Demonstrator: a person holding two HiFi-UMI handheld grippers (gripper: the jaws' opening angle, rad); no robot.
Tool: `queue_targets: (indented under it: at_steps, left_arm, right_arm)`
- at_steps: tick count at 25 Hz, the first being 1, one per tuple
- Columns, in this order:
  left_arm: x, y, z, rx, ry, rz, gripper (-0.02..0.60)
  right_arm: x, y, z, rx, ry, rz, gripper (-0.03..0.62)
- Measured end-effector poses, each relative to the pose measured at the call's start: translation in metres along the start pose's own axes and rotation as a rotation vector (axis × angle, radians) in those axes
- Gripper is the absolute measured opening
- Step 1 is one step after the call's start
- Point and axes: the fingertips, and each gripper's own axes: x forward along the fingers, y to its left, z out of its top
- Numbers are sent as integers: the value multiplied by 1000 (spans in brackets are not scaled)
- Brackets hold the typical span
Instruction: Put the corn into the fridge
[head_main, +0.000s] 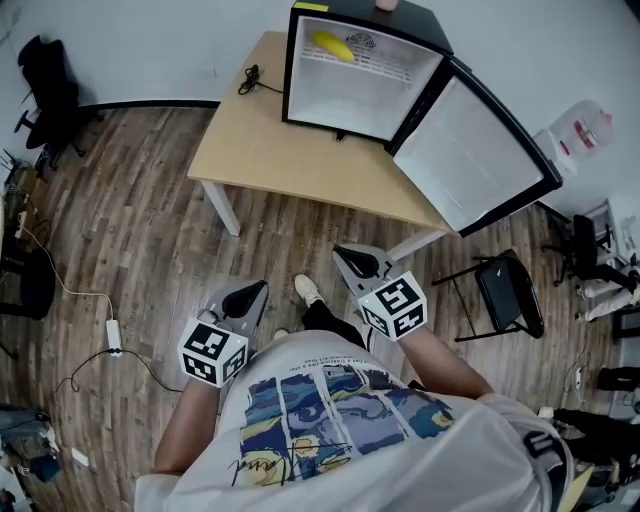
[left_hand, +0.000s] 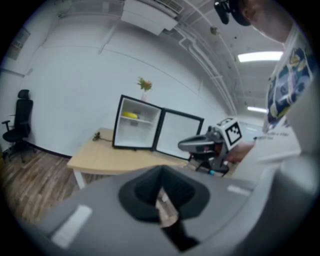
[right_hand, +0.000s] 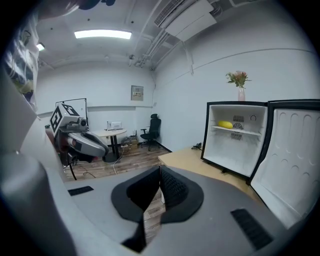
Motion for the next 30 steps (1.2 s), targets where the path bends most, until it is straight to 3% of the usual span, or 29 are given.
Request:
queue_targets:
  at_steps: [12, 30]
  left_arm:
    - [-7, 4, -11, -18, 6, 17, 9]
    - [9, 11, -10, -37, 31, 19, 9]
  right_arm:
    - [5, 18, 1, -63, 3, 31, 12]
    - [18, 3, -7, -44, 27, 41, 11]
